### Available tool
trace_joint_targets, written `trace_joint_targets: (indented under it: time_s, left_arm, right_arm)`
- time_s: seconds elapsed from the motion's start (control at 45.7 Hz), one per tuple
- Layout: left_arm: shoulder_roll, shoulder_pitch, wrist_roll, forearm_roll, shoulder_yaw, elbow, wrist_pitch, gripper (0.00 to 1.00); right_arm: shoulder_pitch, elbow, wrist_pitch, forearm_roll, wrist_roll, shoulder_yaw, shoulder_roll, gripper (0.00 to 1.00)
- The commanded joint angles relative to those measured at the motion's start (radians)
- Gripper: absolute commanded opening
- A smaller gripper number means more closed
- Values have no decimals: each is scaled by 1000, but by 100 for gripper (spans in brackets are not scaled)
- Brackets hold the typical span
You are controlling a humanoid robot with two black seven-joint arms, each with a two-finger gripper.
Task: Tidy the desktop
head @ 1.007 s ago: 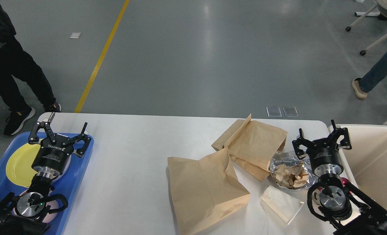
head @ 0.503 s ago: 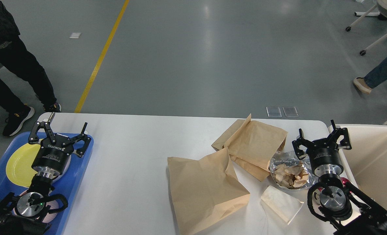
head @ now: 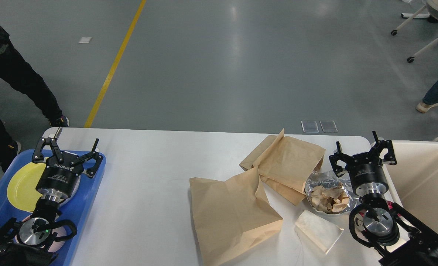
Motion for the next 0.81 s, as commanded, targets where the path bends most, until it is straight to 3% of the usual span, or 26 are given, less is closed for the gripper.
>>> trace_joint_targets:
  time_s: [0.0,0.284,0.35,0.46,0.788]
  left_arm:
    - [0,0,0,0,0,0,0,97]
    - [1,0,1,0,3,0,0,97]
    - [1,0,1,0,3,0,0,97]
    - [1,0,1,0,3,0,0,97]
    - [1,0,1,0,3,0,0,97]
  right_arm:
    - [21,-5,12,0,-2,6,-50,100]
    - [7,-14,27,0,-3,-7,-80,100]
    - [8,-17,38,0,-31,-27,-91,100]
    - [16,-11,60,0,-129,-64,-111,100]
    - [31,-9,63,-15,-147,-119,-105,100]
